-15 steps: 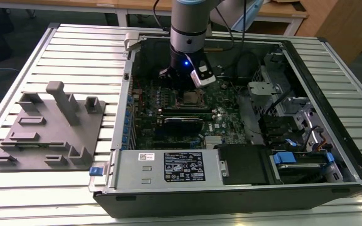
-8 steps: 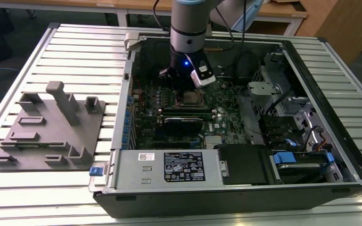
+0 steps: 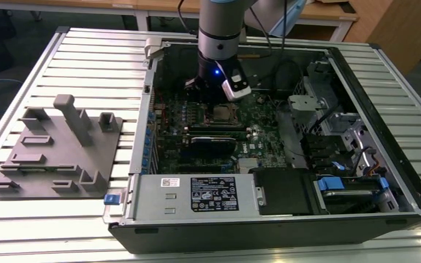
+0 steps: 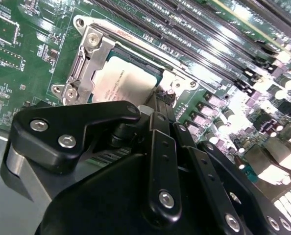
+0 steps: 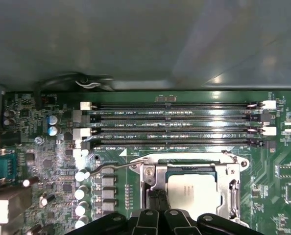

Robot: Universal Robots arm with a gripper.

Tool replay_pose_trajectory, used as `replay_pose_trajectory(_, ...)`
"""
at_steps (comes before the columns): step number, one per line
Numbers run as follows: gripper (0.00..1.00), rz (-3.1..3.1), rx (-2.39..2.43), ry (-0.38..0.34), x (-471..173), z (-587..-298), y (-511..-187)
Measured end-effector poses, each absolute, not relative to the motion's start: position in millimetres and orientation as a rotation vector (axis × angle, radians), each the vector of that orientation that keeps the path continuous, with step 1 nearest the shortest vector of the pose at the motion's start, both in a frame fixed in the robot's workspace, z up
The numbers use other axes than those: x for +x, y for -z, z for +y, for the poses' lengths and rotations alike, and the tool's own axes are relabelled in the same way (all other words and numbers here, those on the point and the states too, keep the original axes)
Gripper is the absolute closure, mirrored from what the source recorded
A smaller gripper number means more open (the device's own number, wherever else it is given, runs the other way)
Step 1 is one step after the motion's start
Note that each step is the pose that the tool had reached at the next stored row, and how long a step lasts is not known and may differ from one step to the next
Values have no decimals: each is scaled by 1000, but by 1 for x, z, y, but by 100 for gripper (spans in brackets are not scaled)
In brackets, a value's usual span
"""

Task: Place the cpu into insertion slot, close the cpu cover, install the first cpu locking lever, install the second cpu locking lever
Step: 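Close the cpu cover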

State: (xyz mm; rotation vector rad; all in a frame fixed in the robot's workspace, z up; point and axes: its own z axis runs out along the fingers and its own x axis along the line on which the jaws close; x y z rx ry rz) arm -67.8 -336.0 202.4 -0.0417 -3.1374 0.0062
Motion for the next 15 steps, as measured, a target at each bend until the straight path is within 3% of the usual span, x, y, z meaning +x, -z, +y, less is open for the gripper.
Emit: replay_pose_trajectory(15, 89, -3137, -41, -7, -68, -336, -211)
